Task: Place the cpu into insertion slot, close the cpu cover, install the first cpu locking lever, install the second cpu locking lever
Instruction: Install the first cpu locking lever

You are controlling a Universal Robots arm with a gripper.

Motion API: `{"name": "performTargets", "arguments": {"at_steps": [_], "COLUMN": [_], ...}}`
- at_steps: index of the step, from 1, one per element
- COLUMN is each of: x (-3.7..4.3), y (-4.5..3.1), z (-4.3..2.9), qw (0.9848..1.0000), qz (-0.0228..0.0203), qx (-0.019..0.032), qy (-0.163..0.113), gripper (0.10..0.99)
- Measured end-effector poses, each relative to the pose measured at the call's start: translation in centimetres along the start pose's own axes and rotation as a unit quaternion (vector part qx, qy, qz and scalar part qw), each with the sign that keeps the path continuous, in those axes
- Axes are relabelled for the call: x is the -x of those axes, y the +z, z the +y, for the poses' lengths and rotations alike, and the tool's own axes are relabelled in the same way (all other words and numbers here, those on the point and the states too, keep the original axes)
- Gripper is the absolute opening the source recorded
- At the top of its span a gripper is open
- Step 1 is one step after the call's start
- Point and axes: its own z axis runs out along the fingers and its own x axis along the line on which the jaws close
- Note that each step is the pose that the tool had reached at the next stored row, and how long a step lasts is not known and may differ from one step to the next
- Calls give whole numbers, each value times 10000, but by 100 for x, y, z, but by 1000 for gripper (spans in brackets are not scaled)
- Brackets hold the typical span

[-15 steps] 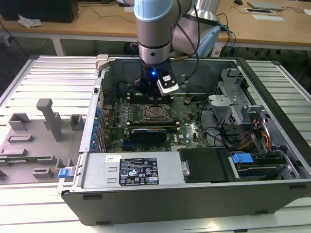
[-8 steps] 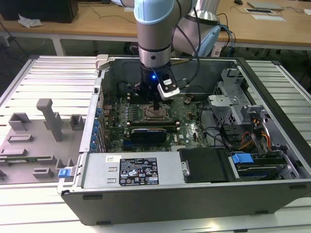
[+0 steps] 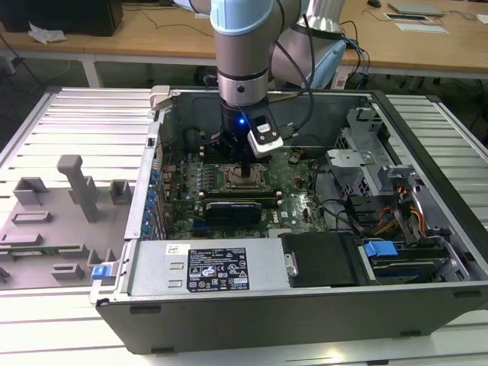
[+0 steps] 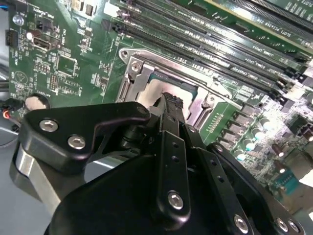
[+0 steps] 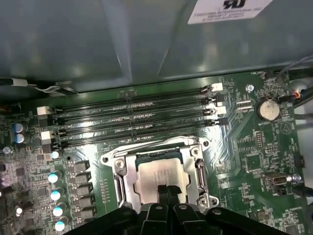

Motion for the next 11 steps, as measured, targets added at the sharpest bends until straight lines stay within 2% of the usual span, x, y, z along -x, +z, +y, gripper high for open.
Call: {"name": "performTargets", "arguments": {"at_steps": [6, 11], "x": [17, 18], "y": [-186, -201], "z": [6, 7], "qw": [10000, 10000], "qz": [0, 0], "qx": [0, 0], "qy": [-1, -4], "gripper": [106, 106]}}
